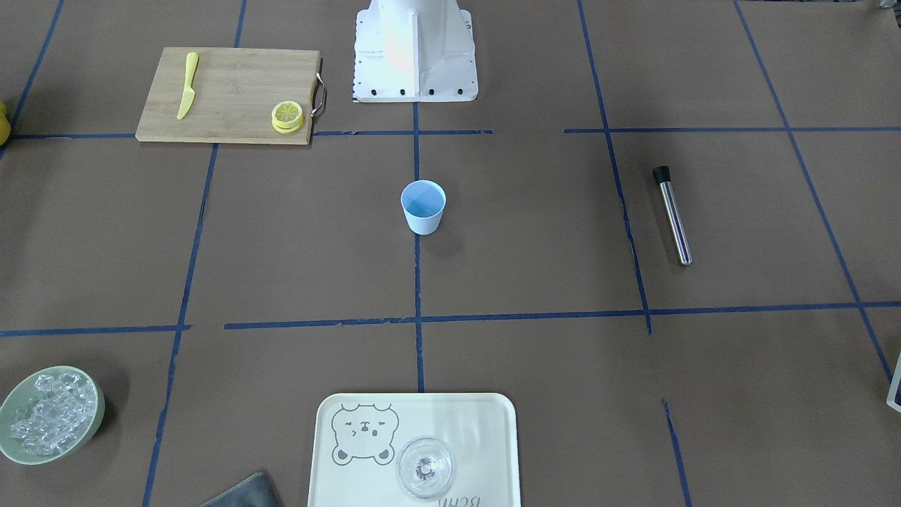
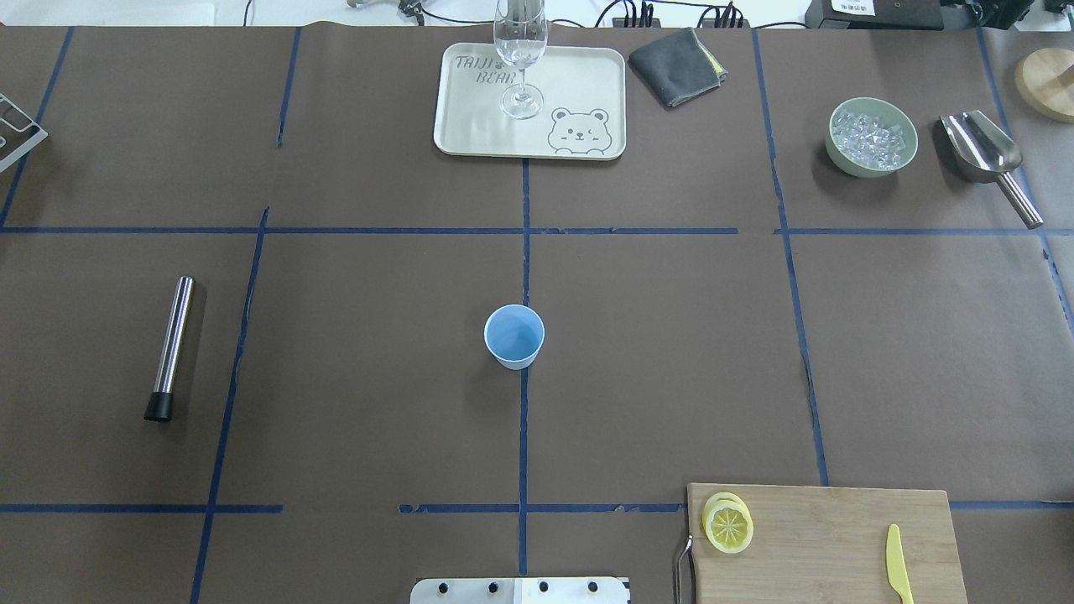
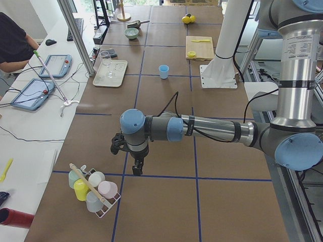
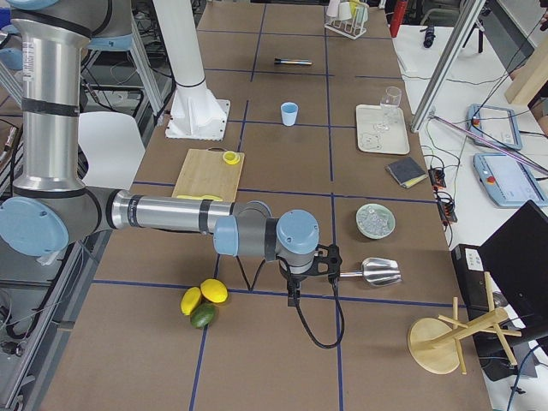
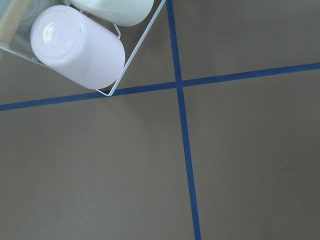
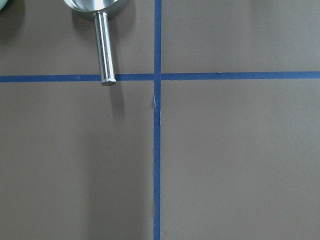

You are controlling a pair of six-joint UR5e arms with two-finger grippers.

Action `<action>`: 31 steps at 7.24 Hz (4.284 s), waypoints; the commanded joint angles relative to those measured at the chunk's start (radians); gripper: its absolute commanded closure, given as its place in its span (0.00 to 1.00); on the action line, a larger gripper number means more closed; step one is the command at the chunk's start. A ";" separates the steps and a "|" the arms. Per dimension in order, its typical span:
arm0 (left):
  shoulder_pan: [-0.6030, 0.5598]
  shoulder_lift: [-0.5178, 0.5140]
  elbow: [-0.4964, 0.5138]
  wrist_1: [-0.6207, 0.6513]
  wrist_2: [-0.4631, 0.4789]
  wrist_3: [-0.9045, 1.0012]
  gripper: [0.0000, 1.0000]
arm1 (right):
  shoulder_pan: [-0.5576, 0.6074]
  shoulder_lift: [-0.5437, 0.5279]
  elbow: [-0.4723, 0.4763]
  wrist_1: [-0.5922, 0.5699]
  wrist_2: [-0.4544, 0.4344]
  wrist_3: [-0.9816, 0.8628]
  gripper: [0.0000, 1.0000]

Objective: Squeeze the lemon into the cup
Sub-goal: 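Move the right gripper toward the lemon slices on the wooden cutting board, then lower the right gripper over a yellow lemon slice on the board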

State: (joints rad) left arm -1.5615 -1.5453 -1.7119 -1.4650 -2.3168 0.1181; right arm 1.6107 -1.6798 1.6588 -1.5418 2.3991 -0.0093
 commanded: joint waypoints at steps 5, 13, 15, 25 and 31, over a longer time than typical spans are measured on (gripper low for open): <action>0.012 -0.024 -0.164 -0.002 -0.007 -0.104 0.00 | -0.002 0.049 0.056 -0.006 0.003 0.000 0.00; 0.198 -0.062 -0.173 -0.215 -0.026 -0.333 0.00 | -0.542 0.034 0.470 0.206 -0.089 0.938 0.00; 0.227 -0.067 -0.164 -0.251 -0.026 -0.374 0.00 | -0.874 0.034 0.522 0.313 -0.385 1.271 0.00; 0.293 -0.105 -0.108 -0.345 -0.024 -0.457 0.00 | -1.509 0.232 0.490 0.055 -0.871 1.473 0.00; 0.293 -0.108 -0.092 -0.371 -0.024 -0.460 0.00 | -1.503 0.173 0.484 0.063 -0.859 1.471 0.00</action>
State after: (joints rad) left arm -1.2686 -1.6536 -1.8012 -1.8349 -2.3409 -0.3409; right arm 0.1084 -1.4918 2.1499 -1.4808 1.5407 1.4619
